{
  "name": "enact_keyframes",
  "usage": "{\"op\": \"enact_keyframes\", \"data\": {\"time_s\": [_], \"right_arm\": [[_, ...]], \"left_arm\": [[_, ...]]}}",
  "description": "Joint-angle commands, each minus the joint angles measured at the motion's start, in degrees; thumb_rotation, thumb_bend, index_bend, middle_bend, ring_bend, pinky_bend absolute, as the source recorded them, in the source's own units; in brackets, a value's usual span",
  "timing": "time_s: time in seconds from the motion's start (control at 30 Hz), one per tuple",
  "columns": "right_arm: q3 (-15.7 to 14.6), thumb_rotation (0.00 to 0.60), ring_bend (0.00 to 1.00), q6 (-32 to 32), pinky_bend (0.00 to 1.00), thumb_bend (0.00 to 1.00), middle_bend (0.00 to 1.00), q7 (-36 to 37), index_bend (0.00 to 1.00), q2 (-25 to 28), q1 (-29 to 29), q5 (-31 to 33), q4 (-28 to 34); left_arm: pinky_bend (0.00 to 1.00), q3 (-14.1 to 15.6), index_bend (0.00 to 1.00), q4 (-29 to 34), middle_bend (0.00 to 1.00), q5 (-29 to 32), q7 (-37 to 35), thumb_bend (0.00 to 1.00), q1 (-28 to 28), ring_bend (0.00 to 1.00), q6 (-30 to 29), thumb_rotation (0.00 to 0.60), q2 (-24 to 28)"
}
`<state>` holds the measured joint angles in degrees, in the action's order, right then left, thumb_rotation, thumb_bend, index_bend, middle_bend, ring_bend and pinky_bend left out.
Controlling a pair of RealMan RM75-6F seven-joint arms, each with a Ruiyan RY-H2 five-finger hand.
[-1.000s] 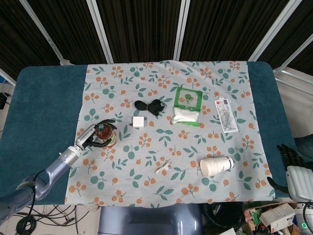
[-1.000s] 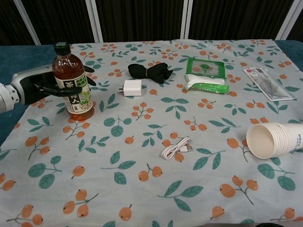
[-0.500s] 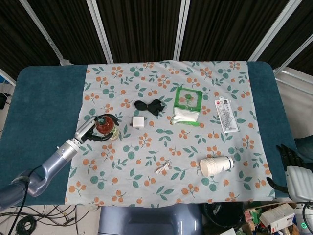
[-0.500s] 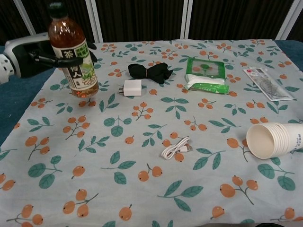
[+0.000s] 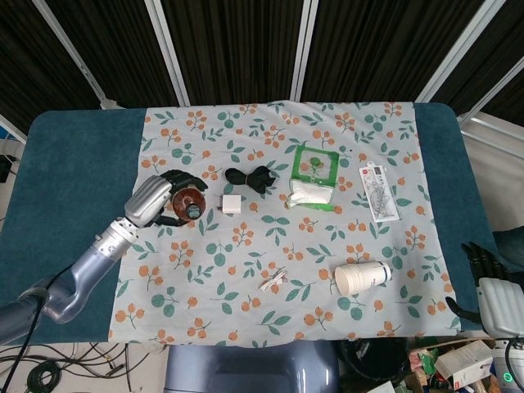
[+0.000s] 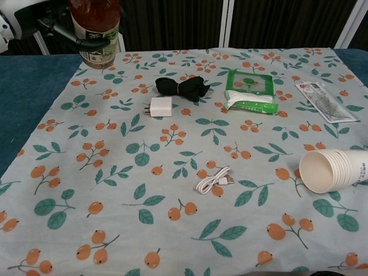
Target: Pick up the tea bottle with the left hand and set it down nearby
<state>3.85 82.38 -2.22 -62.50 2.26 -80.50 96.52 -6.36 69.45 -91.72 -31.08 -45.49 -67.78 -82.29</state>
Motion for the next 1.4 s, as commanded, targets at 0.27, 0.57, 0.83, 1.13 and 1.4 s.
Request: {"op": "enact_keyframes", "data": {"time_s": [0.27,0.57,0.83,1.13,1.4], "right_arm": [[-0.08,0.6,0.06,-0.45,0.15,0.13,0.05,0.0,0.0,0.16,0.07,0.33,0.23],[0.14,0.6,0.06,-0.2,0.15,0.13,0.05,0.03,0.0,0.14,0.04,0.51,0.13],[0.1,0.6,0.06,0.01,0.15,0.13,0.05,-0.21,0.0,-0.06,0.04,0.22,0.04],[0.13,0.6,0.06,0.14,0.15,0.13,0.05,-0.61,0.0,-0.13,-0.01,0.37,0.15],[0.18,0.6,0.06,0.11,0.15,0.13,0.04,-0.31,0.0,-0.02,-0.04,0.46,0.13]], "left_arm": [[0.52,1.58,0.33,-7.83,0.4,-8.58,34.86,0.59,0.13,0.34,-8.99,0.6,-6.25],[0.52,-6.4,0.32,30.62,0.38,14.14,-15.79,0.59,-0.18,0.32,11.14,0.6,8.89],[0.51,-12.11,0.29,38.43,0.35,9.28,-56.1,0.58,-0.73,0.29,23.49,0.6,22.74],[0.55,-10.59,0.29,30.04,0.34,-8.88,-92.2,0.58,3.02,0.29,4.36,0.6,24.6],[0.56,-7.34,0.29,19.69,0.36,-12.56,-101.06,0.58,4.89,0.29,-6.92,0.6,22.25]]}}
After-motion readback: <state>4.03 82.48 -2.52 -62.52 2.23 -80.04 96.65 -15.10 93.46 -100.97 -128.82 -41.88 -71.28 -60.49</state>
